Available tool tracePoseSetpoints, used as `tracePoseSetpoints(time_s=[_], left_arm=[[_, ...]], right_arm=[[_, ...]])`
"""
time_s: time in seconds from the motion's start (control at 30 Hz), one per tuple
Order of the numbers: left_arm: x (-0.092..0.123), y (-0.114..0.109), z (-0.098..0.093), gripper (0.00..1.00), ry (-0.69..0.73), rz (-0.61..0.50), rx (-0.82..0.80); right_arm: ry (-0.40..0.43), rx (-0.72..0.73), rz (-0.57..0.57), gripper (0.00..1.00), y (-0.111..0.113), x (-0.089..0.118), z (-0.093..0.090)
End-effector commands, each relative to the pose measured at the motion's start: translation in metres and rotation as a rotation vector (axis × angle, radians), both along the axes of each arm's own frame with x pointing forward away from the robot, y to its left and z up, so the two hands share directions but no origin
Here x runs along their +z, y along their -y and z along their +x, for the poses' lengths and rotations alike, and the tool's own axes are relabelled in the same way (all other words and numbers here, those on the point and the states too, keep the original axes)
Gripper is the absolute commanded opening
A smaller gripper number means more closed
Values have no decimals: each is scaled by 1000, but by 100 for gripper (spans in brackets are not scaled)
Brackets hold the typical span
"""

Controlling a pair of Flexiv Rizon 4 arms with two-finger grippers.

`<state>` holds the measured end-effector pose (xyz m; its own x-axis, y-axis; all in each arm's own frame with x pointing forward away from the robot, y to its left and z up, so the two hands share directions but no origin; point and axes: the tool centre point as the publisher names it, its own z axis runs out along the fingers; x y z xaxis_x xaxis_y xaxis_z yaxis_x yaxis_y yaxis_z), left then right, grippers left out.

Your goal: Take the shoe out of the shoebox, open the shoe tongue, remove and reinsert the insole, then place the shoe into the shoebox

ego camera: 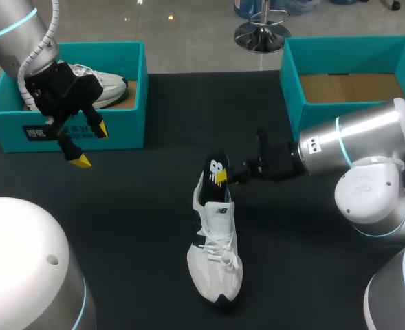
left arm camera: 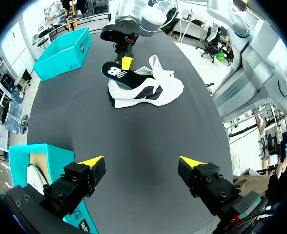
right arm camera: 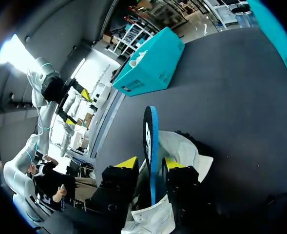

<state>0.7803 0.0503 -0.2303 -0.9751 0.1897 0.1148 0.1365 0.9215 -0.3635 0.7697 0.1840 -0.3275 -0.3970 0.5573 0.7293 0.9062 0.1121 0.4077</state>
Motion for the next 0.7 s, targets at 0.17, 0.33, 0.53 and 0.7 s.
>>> tracePoseSetpoints(time_s=[0.17,0.33,0.53,0.7], left_arm=[[0,0,-1,100,1,2,0],[0,0,-1,100,1,2,0],[0,0,-1,100,1,2,0],[0,0,-1,100,1,2,0]], right_arm=[[-4,-7,-7,0,0,-2,-4],[-6,-10,-5,0,2,-3,-7],[-36,11,8,0,-8,-12,-20],[-64,27,18,0,-16,-19,-33]])
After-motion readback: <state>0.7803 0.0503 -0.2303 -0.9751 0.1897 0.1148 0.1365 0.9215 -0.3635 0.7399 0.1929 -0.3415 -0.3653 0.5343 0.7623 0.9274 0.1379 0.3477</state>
